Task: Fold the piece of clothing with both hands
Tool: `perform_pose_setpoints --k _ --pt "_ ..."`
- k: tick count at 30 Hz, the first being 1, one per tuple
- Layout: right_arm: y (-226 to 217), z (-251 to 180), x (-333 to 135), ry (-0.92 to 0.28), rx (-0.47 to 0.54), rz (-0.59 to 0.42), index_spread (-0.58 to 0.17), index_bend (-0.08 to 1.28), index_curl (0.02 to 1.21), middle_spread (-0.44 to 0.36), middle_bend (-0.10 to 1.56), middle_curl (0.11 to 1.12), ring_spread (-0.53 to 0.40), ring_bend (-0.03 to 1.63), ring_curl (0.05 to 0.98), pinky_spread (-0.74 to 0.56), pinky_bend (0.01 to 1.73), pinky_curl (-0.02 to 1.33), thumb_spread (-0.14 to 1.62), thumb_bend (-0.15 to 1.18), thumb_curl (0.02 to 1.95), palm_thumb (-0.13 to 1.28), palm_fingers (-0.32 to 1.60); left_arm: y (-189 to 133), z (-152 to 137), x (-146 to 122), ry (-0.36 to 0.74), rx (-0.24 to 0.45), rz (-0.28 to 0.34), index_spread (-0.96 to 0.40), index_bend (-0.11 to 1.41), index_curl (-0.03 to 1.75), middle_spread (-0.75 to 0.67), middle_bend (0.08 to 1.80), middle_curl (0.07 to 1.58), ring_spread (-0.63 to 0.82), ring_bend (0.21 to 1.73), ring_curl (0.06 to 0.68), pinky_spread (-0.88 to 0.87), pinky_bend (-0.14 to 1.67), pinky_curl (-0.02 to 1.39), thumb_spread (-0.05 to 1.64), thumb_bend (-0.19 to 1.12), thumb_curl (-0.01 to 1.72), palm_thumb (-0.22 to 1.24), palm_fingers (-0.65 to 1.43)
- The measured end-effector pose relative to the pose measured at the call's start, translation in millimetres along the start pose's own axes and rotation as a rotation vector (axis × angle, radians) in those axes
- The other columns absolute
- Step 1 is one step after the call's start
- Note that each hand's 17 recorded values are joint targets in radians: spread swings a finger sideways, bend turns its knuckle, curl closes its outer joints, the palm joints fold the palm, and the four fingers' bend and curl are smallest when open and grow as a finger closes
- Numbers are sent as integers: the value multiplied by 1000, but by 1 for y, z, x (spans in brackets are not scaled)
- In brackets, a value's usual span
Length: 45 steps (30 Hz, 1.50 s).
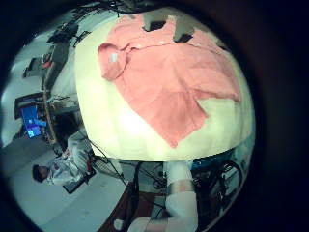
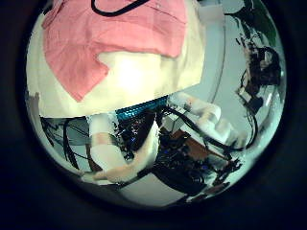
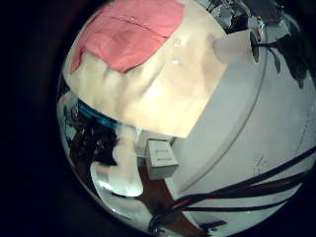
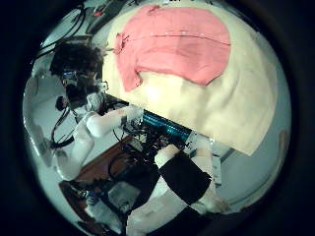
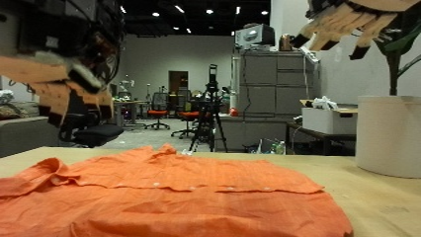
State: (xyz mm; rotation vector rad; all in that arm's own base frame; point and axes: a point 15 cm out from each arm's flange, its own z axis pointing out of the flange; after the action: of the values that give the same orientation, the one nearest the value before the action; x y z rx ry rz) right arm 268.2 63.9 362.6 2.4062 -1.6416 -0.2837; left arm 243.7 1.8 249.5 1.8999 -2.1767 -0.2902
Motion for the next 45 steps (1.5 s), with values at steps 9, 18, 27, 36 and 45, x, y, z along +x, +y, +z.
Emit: perform_pose_setpoints --k 9,18,27,36,45 --pt "0 2 8 -10 -10 27 -322 171 305 61 183 296 217 199 262 292 298 326 1442 -5 203 439 65 -28 56 -10 -100 67 6 107 161 297 234 165 322 468 476 246 416 227 331 1100 -19 272 311 75" --pt "0 3 1 -3 -14 4 -321 172 305 69 184 295 219 197 263 292 299 325 1446 -6 207 442 63 -16 73 -37 -300 37 22 73 136 274 114 234 341 399 505 248 381 274 341 1022 -28 281 319 73" --pt "-2 5 -5 5 -21 -19 -321 172 307 73 185 296 220 196 259 292 301 325 1448 -6 207 444 62 4 95 -45 -296 33 8 40 93 252 -5 285 380 551 654 270 371 246 326 958 -33 286 273 135" --pt "-2 5 -6 7 -22 -21 -321 172 307 75 185 297 220 197 257 292 302 324 1448 -6 205 446 62 11 113 -51 -279 14 2 -39 149 258 -34 361 434 786 712 258 425 247 322 906 -33 295 226 108" --pt "0 5 -1 4 -20 -7 -321 173 310 75 184 296 220 196 256 292 301 324 1449 -6 204 447 63 9 125 -51 -271 -18 5 -33 193 285 45 292 425 797 773 260 415 265 326 891 -34 305 219 131"
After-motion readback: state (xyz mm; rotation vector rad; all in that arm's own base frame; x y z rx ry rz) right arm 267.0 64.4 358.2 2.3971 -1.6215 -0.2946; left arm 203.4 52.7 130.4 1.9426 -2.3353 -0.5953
